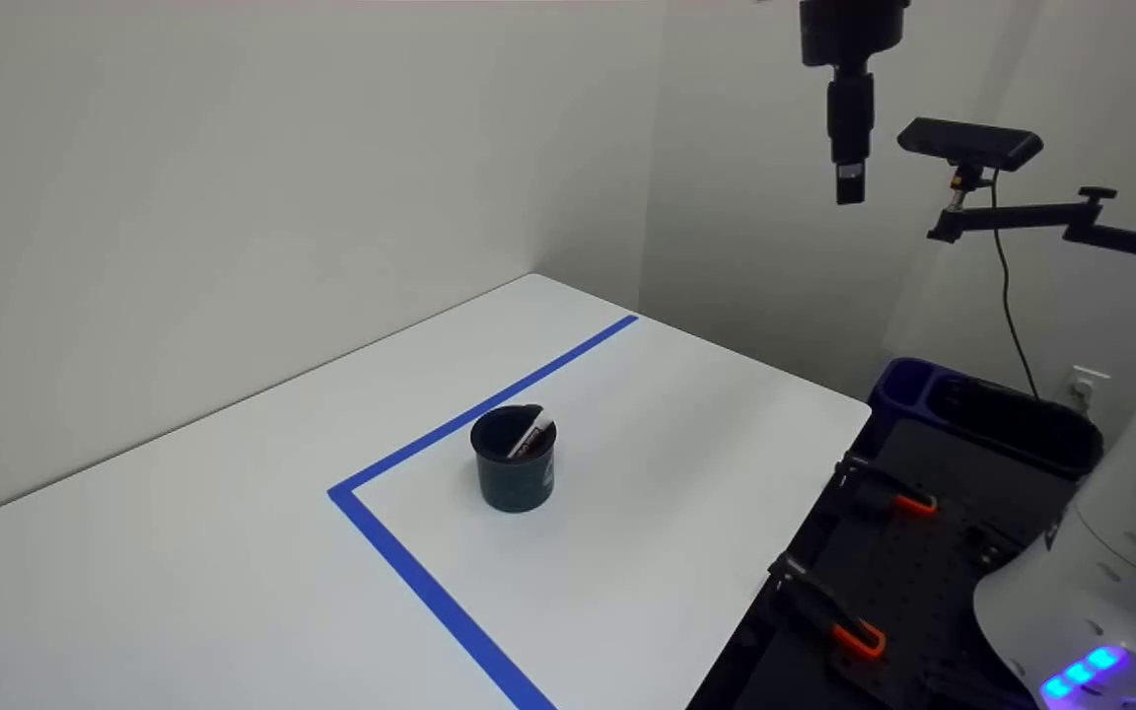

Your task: Remove the marker from the mug

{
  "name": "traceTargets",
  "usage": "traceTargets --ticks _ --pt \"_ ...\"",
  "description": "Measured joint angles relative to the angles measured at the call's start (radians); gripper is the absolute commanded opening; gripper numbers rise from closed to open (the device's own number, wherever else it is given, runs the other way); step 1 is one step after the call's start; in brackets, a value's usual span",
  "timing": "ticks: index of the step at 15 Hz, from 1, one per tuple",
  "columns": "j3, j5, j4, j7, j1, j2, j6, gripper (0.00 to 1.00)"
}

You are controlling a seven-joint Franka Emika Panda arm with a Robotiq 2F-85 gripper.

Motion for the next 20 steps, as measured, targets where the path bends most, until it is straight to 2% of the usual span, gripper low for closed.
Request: traceTargets --ticks 5,10,15,20 --pt "0.119 0.058 0.017 0.038 0.112 0.172 0.162 1.00" --pt "0.233 0.051 0.070 0.041 0.179 0.374 0.336 1.00" --pt "0.298 -0.056 0.128 0.040 0.195 0.582 0.494 1.00" --pt "0.309 -0.199 0.216 0.032 0.196 0.751 0.538 1.00"
